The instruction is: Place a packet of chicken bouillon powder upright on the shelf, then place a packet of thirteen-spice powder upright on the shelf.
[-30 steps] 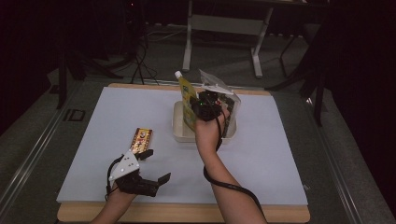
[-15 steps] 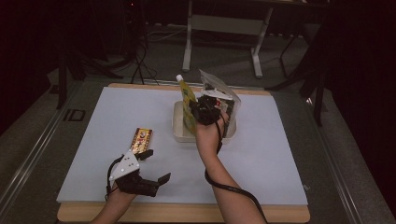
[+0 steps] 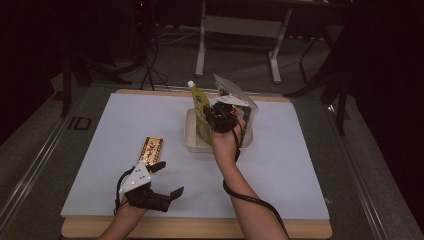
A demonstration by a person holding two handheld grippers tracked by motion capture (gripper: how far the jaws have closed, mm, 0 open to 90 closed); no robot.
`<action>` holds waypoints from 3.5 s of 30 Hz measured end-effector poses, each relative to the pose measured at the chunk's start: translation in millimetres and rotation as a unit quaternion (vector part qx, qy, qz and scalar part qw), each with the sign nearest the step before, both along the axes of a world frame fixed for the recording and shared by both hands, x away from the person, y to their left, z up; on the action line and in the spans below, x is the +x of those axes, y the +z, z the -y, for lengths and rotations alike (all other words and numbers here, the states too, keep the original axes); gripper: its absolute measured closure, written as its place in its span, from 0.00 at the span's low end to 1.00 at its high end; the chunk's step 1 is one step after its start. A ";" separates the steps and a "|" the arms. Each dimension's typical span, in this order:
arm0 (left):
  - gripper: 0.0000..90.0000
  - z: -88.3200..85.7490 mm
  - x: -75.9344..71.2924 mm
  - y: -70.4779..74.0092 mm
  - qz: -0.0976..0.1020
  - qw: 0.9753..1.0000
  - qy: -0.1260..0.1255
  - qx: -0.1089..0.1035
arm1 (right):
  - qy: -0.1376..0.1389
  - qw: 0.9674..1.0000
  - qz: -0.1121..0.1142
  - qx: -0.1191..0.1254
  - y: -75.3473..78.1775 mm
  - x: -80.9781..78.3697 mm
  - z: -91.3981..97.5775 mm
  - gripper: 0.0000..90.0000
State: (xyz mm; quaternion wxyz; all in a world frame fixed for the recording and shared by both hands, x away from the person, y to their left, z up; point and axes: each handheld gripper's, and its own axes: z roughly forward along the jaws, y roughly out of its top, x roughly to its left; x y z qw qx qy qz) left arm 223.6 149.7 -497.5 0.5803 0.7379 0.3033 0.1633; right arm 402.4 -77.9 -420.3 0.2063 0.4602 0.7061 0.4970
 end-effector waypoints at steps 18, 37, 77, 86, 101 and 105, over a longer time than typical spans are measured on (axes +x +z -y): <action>0.01 -1.1 0.2 -0.7 -0.003 1.000 0.003 0.000 | -0.001 0.999 -0.008 0.032 -27.3 -12.3 20.9 0.99; 0.01 -6.1 0.5 0.4 0.018 1.000 0.017 -0.006 | 0.072 0.997 0.019 0.018 -16.3 -39.8 35.4 0.22; 0.05 -55.9 41.4 14.1 -0.081 0.986 0.130 0.070 | 0.209 0.975 0.077 0.001 4.9 -154.1 129.1 0.18; 0.06 -60.7 77.6 -12.5 -0.121 0.972 0.173 0.100 | 0.206 0.975 0.088 -0.009 3.4 -167.1 138.3 0.18; 0.06 -46.4 120.1 -43.0 -0.189 0.941 0.233 0.158 | 0.196 0.976 0.091 -0.012 -2.3 -167.4 141.4 0.18; 0.07 -43.9 126.2 -48.2 -0.203 0.934 0.239 0.173 | 0.196 0.977 0.088 -0.011 -3.8 -165.8 142.0 0.18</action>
